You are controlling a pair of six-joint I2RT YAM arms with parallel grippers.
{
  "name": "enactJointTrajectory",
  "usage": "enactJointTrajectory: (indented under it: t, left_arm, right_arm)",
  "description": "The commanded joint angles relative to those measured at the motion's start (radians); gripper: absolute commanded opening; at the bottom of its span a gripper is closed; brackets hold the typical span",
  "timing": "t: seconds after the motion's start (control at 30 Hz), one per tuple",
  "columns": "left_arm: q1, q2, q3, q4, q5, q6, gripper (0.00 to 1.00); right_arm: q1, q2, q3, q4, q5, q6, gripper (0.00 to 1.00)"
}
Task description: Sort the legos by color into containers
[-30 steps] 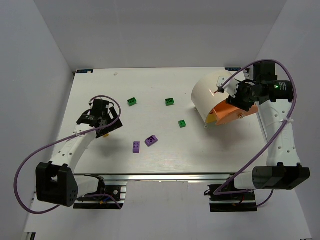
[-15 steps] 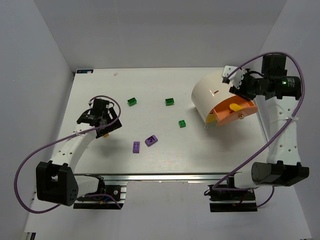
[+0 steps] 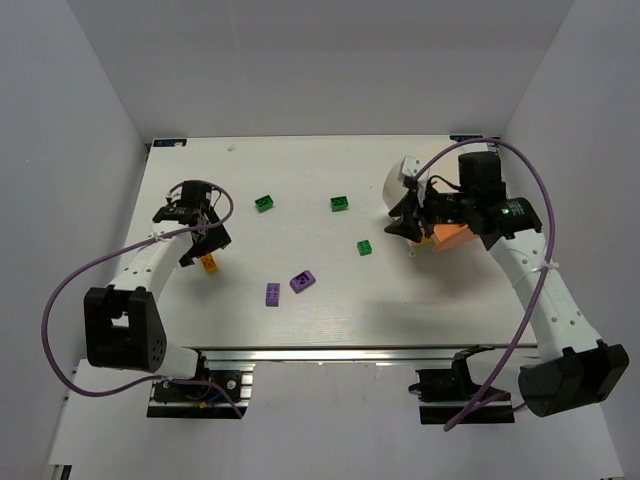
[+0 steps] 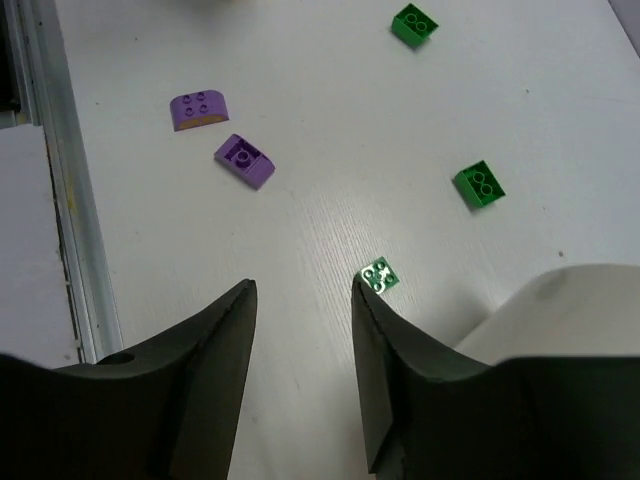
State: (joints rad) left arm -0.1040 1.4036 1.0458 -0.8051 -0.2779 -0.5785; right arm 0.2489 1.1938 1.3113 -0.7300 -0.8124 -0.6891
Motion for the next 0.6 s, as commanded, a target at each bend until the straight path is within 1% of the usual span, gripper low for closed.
enactJointTrajectory:
  t: [0.0, 0.03, 0.07, 0.23, 0.37, 0.47, 0.5, 0.57]
  left_arm:
    - [0.023, 0.023, 0.023, -0.016, -0.058, 0.022, 0.89]
    - [0.032, 0.044, 0.013, 0.003, -0.055, 0.025, 0.9]
    - [0.041, 0.058, 0.008, 0.013, -0.047, 0.029, 0.9]
    - [0.052, 0.141, -0.013, 0.11, 0.032, 0.072, 0.9]
    - [0.061, 0.233, -0.006, 0.149, 0.033, 0.097, 0.84]
    - [0.07, 0.291, 0.0, 0.17, 0.037, 0.112, 0.77]
    - [0.079, 0.299, 0.002, 0.175, 0.042, 0.118, 0.7]
    - [0.079, 0.307, 0.0, 0.188, 0.045, 0.121, 0.64]
  right_arm:
    - [0.061, -0.011, -0.015, 0.173, 0.024, 0.158, 0.49]
    - [0.07, 0.0, -0.006, 0.161, 0.038, 0.158, 0.57]
    - [0.079, 0.004, -0.001, 0.155, 0.065, 0.149, 0.58]
    - [0.124, 0.02, 0.002, 0.181, 0.134, 0.166, 0.6]
    - [0.13, 0.026, 0.006, 0.188, 0.153, 0.175, 0.6]
    - [0.13, 0.021, 0.014, 0.185, 0.171, 0.184, 0.6]
    - [0.128, 0.02, 0.014, 0.182, 0.176, 0.186, 0.6]
    - [0.124, 0.009, 0.014, 0.179, 0.194, 0.186, 0.6]
